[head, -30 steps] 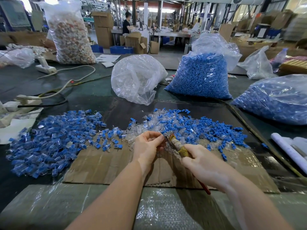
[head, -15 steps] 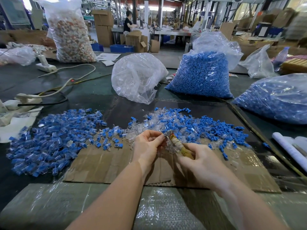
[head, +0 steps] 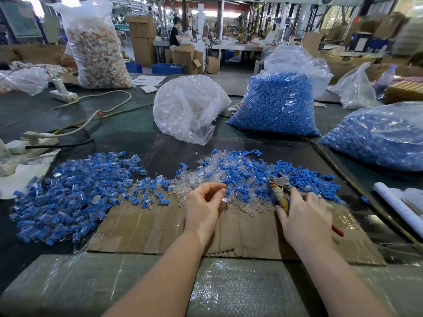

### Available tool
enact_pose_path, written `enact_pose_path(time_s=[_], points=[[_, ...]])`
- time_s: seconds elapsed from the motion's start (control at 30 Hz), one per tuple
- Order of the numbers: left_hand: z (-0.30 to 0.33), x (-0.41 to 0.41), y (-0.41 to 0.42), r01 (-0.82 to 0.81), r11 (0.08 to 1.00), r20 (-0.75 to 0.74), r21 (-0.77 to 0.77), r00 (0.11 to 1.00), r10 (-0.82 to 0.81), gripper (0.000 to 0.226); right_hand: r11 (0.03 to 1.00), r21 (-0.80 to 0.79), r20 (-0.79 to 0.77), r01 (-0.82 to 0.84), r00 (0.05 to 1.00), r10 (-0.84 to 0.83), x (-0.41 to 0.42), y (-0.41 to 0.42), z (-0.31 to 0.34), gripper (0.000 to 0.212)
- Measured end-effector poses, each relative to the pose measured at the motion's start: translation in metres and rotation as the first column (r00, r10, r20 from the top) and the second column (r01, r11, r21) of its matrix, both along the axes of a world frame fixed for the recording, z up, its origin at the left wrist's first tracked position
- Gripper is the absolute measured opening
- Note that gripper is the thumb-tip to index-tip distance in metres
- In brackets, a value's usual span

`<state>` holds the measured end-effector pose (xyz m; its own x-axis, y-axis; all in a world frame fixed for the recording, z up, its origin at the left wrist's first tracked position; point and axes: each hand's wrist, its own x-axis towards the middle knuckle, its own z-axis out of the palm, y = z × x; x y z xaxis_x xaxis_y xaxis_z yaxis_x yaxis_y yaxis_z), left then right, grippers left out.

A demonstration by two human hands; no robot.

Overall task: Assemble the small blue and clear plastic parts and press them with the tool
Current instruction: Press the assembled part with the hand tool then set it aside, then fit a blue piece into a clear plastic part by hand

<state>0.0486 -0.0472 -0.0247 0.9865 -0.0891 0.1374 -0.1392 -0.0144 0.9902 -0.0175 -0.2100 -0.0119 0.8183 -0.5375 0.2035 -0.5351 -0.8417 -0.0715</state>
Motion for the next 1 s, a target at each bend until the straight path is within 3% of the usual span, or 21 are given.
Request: enact_pose_path(time_s=[0.13,0.27,0.4,0.53,0.73,0.87,1.0], points=[[0.000,0.000,0.002,-0.069,0.996,0.037,0.059,0.997,0.067,0.015,0.999,-0.053,-0.016,0.003,1.000,-0.004,-0.002,0.001,-0.006,0.065],[0.005,0.013,0.022,-0.263,0.948,0.127,0.177,0.962,0.243,0.012,0.998,-0.069,-0.031,0.000,1.000,-0.002,-0.004,0.001,-0.007,0.067],[0.001,0.033,0.058,-0.479,0.740,0.271,0.473,0.878,0.396,0.009,0.996,-0.085,-0.023,0.017,1.000,-0.019,-0.003,0.004,-0.008,0.065],[-0.007,0.042,0.081,-0.538,0.522,0.360,0.661,0.839,0.409,0.016,0.997,-0.080,0.037,0.004,0.999,-0.001,-0.002,0.010,-0.007,0.056],[-0.008,0.042,0.082,-0.506,0.405,0.370,0.762,0.853,0.369,0.019,0.997,-0.068,0.061,-0.034,0.997,0.038,-0.001,0.014,-0.006,0.050],[-0.007,0.037,0.067,-0.508,0.415,0.385,0.755,0.855,0.347,0.019,0.997,-0.068,0.069,-0.040,0.997,0.045,-0.001,0.015,-0.006,0.048],[-0.006,0.024,0.042,-0.504,0.540,0.459,0.674,0.859,0.228,0.016,0.995,-0.062,0.168,-0.078,0.982,0.087,0.001,0.016,-0.008,0.038]])
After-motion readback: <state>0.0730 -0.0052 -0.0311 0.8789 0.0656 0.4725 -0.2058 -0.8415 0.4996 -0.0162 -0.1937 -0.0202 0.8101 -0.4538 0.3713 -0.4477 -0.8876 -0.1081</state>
